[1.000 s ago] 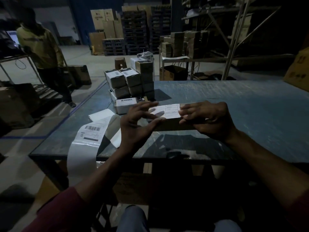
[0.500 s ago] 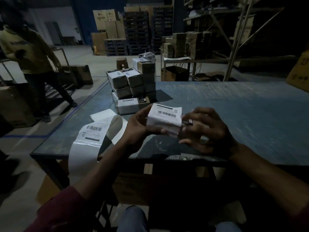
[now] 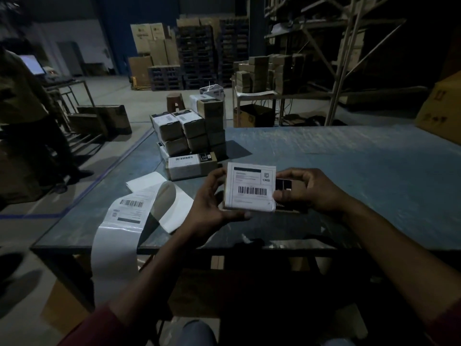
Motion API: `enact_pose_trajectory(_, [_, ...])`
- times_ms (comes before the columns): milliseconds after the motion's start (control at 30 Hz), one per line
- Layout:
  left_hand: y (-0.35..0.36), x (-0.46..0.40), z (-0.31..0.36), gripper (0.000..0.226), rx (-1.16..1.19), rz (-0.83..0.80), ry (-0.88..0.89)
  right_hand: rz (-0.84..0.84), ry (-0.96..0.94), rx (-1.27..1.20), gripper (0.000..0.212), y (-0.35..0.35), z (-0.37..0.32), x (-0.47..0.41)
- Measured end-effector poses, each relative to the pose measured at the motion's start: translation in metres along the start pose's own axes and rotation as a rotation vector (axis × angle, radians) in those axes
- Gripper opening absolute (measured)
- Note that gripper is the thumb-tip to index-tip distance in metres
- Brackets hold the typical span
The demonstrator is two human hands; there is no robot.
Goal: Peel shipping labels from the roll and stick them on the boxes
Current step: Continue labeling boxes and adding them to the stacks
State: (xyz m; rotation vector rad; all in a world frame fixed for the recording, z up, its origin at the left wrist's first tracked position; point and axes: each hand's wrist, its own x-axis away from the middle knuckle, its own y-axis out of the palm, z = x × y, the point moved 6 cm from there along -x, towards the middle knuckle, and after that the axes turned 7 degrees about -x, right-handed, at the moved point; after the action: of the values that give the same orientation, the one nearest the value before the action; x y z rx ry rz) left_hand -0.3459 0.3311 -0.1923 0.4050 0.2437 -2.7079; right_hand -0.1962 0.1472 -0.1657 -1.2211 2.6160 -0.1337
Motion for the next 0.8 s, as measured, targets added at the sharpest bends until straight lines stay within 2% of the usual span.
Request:
enact_pose_trajectory(100, [-0.003, -0.001, 0.0, 0.073, 0.082, -0.033, -0.078, 0.038, -0.064, 0.073, 0.046, -0.004, -0.003, 0.002])
enact_pose_trajectory(200, [-0.004, 0.0, 0.004, 0.052, 0.062, 0.114, -0.096, 0.044, -0.122, 0.141, 0.05, 0.001, -0.007, 0.006])
enact_pose_trajectory(400, [-0.002, 0.008, 0.003, 0.046, 0.097, 0.232, -0.068, 0.031, -0.217, 0.198, 0.053, 0.015, -0.018, 0.009])
enact_pose_trajectory(633, [0.003, 0.012, 0.0, 0.045, 0.129, 0.272, -0.062, 0.213, -0.254, 0.207, 0.056, 0.028, -0.013, 0.01])
enact_pose_trajectory(800, [0.003, 0.013, 0.005, 0.049, 0.125, 0.306, -0.013, 0.259, -0.263, 0.134, 0.055, 0.033, -0.013, 0.013])
